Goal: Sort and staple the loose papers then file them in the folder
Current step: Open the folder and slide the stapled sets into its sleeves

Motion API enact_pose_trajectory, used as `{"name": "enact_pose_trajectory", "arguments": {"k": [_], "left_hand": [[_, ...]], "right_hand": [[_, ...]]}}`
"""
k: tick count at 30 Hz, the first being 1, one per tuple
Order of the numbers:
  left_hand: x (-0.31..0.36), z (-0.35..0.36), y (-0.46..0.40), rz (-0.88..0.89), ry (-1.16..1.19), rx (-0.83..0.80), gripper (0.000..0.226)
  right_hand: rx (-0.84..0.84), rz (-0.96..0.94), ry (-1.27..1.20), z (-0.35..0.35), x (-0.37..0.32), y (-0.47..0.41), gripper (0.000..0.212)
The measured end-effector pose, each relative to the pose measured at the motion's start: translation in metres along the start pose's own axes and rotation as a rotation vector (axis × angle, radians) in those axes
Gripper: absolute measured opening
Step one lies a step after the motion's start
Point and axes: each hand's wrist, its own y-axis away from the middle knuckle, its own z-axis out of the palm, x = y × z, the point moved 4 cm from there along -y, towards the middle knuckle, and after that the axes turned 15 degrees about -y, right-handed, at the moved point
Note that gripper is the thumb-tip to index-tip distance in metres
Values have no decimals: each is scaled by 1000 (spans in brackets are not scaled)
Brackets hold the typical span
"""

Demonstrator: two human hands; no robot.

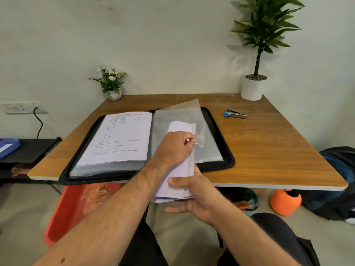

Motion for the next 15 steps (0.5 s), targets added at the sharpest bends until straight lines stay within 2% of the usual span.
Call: {"name": "enact_pose_trajectory", "arguments": {"k": [3,6,9,15], "left_hand": [[5,0,0,13,-36,3,29],[16,-5,-2,27,-107,-11,28],[25,-6,2,48,-229,-13,29],[30,-4,9,35,-264,44,29]], "right_hand": [[106,-104,88,2,-5,-6,60],[263,-253,147,-13,-27,-18,35],[386,-380,3,-32,-38,-24,17],[375,-468,80,-30,-16,-16,9]]}}
